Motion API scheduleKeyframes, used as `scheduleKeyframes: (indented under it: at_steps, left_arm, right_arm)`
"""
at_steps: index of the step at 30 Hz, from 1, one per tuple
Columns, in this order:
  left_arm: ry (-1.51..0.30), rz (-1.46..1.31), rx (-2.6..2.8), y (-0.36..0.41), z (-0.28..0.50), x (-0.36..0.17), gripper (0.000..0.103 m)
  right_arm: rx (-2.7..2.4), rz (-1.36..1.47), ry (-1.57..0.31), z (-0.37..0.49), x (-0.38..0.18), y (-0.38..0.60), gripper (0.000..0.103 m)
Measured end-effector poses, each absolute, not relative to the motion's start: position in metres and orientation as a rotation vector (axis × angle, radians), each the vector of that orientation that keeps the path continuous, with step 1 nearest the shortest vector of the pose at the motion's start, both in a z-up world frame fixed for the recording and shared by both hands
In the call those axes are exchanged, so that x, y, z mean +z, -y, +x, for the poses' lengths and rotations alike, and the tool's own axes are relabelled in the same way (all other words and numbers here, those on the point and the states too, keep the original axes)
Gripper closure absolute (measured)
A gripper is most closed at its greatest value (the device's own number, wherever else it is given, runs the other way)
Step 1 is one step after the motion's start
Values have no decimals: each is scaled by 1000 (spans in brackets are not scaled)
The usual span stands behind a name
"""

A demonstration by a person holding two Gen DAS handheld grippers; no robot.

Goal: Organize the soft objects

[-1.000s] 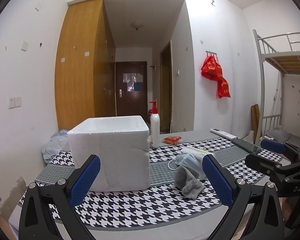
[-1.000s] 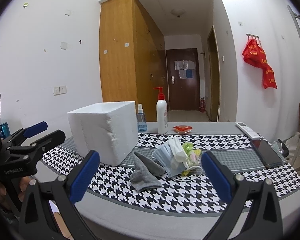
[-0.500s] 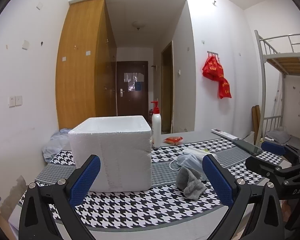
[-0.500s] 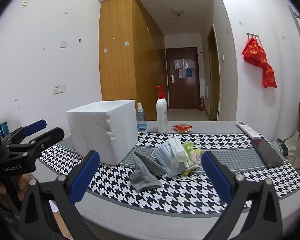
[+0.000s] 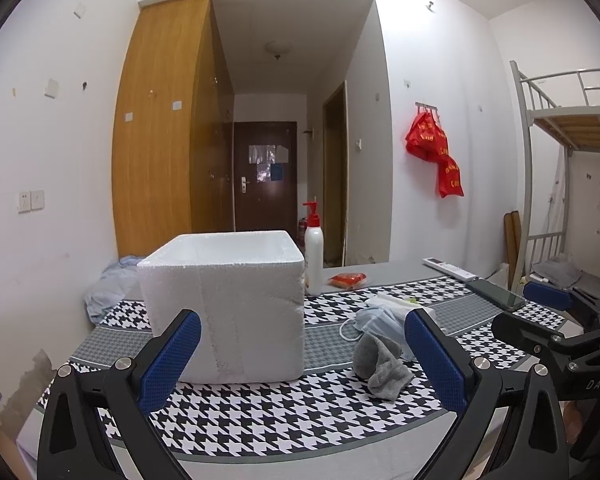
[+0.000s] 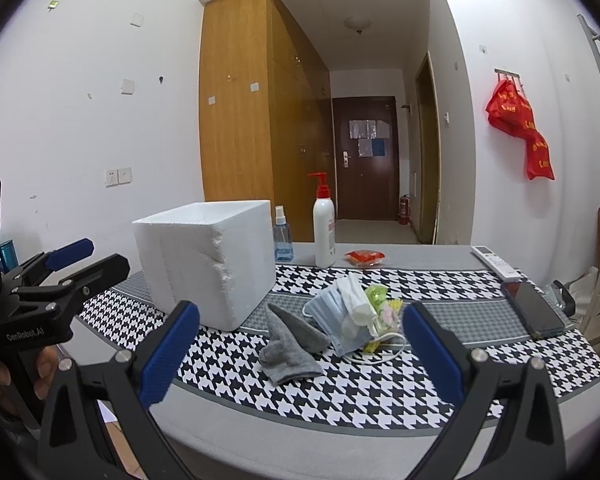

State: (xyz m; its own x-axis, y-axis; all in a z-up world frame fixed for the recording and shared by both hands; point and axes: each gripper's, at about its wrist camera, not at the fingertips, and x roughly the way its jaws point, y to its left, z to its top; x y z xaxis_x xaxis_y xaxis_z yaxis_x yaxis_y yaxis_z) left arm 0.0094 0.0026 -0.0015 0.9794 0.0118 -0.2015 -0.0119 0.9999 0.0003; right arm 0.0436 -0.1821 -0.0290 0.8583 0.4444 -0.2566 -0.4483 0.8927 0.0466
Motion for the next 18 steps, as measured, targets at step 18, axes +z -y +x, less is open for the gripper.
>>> scheduleKeyframes:
  at_steps: [18]
  left_arm:
    - [-277,13,-5,4,29,-10,1]
  right_arm:
    - [466,-14,-279,51,-29,185,0]
